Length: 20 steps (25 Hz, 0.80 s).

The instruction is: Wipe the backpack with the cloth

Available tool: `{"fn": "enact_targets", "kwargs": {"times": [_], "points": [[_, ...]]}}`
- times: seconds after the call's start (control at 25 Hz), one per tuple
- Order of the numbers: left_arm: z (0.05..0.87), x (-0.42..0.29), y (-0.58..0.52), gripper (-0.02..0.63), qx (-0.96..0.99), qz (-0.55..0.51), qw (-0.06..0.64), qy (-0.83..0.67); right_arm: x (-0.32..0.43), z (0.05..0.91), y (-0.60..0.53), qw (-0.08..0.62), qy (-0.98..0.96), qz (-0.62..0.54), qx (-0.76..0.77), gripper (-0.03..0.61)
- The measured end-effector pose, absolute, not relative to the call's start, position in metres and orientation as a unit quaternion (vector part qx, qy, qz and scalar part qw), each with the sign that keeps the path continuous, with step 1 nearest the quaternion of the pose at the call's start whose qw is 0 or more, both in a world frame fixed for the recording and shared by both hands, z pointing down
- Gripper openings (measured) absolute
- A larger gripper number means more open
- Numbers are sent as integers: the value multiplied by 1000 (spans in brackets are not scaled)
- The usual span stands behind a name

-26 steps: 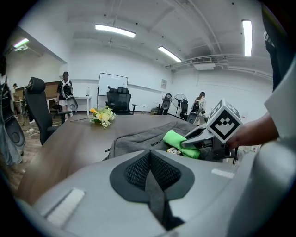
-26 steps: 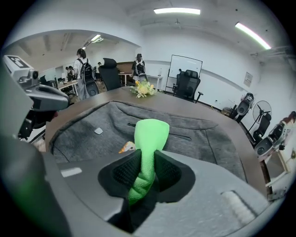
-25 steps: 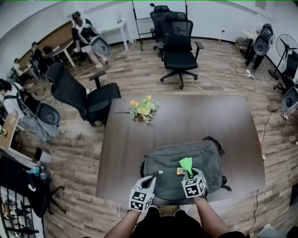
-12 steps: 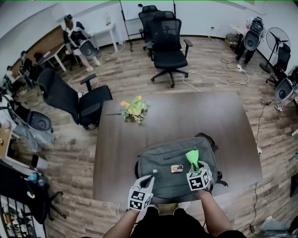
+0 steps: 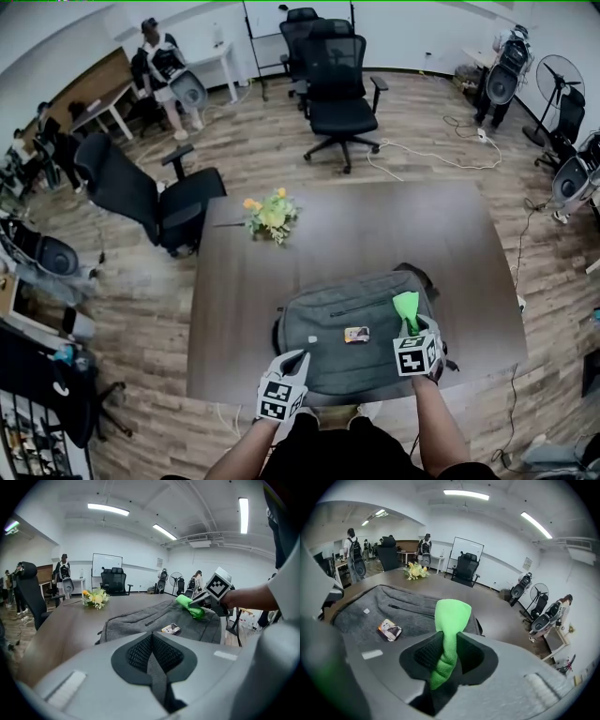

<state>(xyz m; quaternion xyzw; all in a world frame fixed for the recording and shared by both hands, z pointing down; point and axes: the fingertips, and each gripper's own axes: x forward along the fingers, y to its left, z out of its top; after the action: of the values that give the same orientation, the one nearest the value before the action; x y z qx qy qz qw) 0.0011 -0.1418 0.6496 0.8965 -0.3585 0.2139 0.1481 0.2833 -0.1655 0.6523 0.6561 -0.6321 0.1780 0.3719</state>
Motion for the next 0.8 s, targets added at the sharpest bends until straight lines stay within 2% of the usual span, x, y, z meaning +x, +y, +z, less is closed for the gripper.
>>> {"fn": "enact_targets", "kwargs": {"times": [0.32,0.8], "points": [[650,-7,-138,20,894,211,151,-366,304,640,-159,356,-618,175,679,86],[646,-20,-136,20,890,205,145,-381,218,641,-152,275,-697,212,628,86]]}}
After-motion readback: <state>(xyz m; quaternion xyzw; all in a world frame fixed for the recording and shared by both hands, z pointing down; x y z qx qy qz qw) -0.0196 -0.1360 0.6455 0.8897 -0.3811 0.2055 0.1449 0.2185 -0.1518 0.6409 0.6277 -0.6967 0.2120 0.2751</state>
